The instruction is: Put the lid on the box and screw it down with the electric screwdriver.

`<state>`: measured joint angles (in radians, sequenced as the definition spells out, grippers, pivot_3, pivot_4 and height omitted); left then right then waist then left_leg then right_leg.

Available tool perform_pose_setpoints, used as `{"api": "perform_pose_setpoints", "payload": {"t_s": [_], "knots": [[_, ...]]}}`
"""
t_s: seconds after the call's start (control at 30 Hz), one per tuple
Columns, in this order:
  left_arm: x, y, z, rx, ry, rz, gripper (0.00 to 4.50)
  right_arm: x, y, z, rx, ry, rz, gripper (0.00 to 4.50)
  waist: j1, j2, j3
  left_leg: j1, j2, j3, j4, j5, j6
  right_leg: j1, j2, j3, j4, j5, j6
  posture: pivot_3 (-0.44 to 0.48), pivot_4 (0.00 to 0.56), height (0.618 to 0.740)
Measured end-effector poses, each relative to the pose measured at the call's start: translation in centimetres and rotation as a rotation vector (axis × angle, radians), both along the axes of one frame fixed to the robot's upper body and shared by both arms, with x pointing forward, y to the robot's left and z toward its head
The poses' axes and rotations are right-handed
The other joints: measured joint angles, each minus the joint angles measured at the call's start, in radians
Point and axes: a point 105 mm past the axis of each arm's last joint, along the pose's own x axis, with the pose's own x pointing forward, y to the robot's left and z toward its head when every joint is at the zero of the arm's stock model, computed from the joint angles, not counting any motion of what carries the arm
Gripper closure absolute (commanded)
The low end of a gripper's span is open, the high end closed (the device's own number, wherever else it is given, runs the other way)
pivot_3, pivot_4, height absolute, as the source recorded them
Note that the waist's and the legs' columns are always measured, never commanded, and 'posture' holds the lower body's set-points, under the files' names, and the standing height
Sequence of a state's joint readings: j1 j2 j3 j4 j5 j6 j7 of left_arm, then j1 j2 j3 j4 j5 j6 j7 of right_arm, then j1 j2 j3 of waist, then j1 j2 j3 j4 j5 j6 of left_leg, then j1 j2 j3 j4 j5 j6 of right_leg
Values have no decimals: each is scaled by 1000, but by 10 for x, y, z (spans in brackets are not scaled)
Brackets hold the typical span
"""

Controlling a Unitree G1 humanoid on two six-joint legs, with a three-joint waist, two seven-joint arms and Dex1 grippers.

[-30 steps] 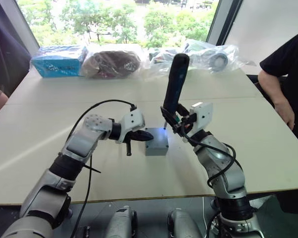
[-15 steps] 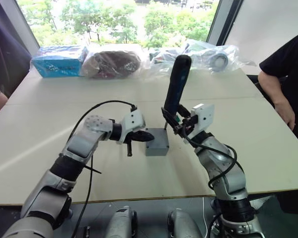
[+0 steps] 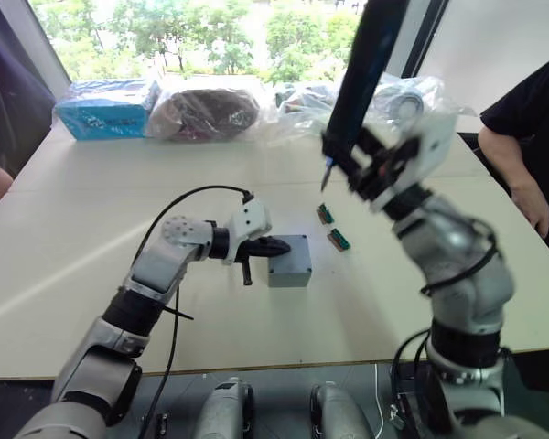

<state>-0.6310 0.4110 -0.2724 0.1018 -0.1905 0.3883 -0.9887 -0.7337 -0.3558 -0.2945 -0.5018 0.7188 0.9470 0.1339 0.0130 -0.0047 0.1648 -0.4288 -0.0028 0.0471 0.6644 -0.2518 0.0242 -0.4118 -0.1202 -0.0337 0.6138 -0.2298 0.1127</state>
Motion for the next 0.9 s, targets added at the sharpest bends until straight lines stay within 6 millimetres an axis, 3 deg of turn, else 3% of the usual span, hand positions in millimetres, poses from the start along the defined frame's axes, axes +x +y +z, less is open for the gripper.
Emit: {"api": "perform_pose_setpoints", "payload": {"t_s": [0.07, 0.1, 0.2, 0.3, 0.37, 0.47, 0.6, 0.77, 0.83, 0.9], "knots": [[3, 7, 3, -50, 64, 41, 4500, 0, -20, 1, -20, 124, -12, 2739, 0, -2, 1, -1, 0, -2, 0, 0, 0, 1, -2, -2, -1, 0, 0, 0, 150, 740], [2, 12, 7, -79, 105, 49, 4500, 1, -34, -9, -60, 227, -32, 2739, -1, -2, 1, -2, 0, -2, -1, 0, 0, 0, -3, -2, -1, 0, -1, 0, 150, 740], [-15, 14, 30, -113, 143, -30, 4500, 0, -80, -63, -206, 617, -134, 2739, -1, -1, 1, -14, -1, -1, 0, 0, 0, -11, -5, -2, -2, 0, -1, 0, 150, 740], [-32, 16, 40, -64, 130, -109, 4500, -12, -116, -114, -245, 915, -168, 2739, -3, 3, 4, -17, -3, 2, -1, 0, 2, -15, -3, -1, -2, 1, -1, 0, 150, 740], [-39, 16, 41, -34, 121, -143, 4500, -19, -123, -128, -251, 1016, -143, 2739, -14, 10, 8, -16, -3, 6, 0, -1, 3, -16, -2, 2, -1, 1, 0, 0, 150, 740], [-52, 13, 32, 1, 137, -195, 4500, -23, -130, -141, -225, 1128, -114, 2739, -26, 8, 9, -15, -1, 6, 0, -1, 3, -15, 1, 2, -1, 1, 0, 0, 150, 740], [-55, 4, 27, -17, 145, -196, 4500, -24, -139, -170, -182, 1290, -126, 2739, -24, 7, 12, -14, 0, 4, 1, 0, 3, -15, 4, 2, 0, 1, 0, 0, 150, 740], [-54, 2, 28, -23, 136, -174, 4500, -18, -138, -174, -205, 1329, -137, 2739, -24, 7, 12, -15, 0, 5, 2, 0, 3, -15, 4, 2, 0, 3, 5, 0, 150, 740], [-56, 2, 27, -22, 135, -168, 4500, -16, -138, -174, -212, 1333, -142, 1731, -23, 7, 12, -15, 0, 5, 2, 0, 3, -15, 4, 2, 0, 4, 6, 0, 150, 740], [-58, 2, 24, -21, 144, -167, 4500, -16, -142, -177, -214, 1349, -158, 1060, -21, 6, 12, -15, -1, 4, 2, 0, 3, -15, 4, 2, 0, 4, 7, 0, 150, 740]]}}
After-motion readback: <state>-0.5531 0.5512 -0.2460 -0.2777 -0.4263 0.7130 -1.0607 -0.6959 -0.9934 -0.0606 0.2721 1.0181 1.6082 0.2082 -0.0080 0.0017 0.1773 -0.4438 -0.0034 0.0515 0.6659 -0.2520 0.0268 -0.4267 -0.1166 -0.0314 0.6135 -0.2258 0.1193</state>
